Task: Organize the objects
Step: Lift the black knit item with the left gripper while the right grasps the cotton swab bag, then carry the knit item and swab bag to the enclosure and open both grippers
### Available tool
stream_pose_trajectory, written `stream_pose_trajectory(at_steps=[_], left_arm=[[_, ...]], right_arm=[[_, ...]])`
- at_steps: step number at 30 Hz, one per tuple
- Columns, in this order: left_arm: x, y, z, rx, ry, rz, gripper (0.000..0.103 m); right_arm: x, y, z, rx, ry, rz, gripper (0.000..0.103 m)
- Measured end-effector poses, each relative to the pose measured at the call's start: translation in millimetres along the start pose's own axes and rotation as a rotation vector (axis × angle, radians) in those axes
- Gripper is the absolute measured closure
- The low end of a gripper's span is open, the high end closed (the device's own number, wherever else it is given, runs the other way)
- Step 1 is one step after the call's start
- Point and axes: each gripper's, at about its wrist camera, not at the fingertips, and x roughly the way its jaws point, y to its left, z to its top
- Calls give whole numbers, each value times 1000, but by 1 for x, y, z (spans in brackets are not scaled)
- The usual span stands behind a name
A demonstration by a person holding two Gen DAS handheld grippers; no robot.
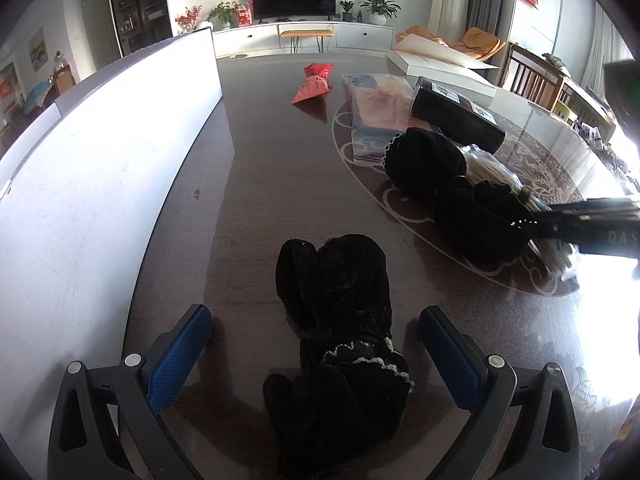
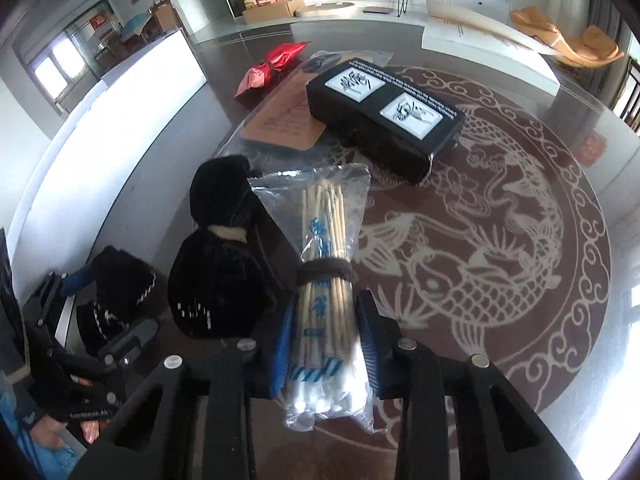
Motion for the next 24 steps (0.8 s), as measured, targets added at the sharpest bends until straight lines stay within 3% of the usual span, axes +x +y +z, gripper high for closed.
stream_pose_trajectory(at_steps=[4,7,10,11,12,13,17,21,24], left_arm=[[1,0,2,6,10,1,0],[4,2,10,46,93,-22,0],[2,12,14,5,92,-1,3],[0,16,14,-17,76,-34,29],[-3,19,15,-25,50,-31,43],[-4,21,15,-27,45,-33,70],[-15,30,7,-104,21,-97,70],[-50,29,-10,-165,-24,-204,70],[-90,36,-19,-189,-80,-249,70]], right_arm=[[-10,-8,-19,-5,22,-38,71],[-11,-10,-18,-16,27,-51,50],[-7,-3,-17,-55,28,-48,48],[-7,0,-18,-71,21,-59,52],[-8,0,-19,-75,17,-61,68],[-10,-1,-21,-71,9,-70,75],[-23,-15,-34,4,-20,-35,75],[-57,-31,-50,130,-68,89,75],[-83,-13,-47,128,-106,163,75]])
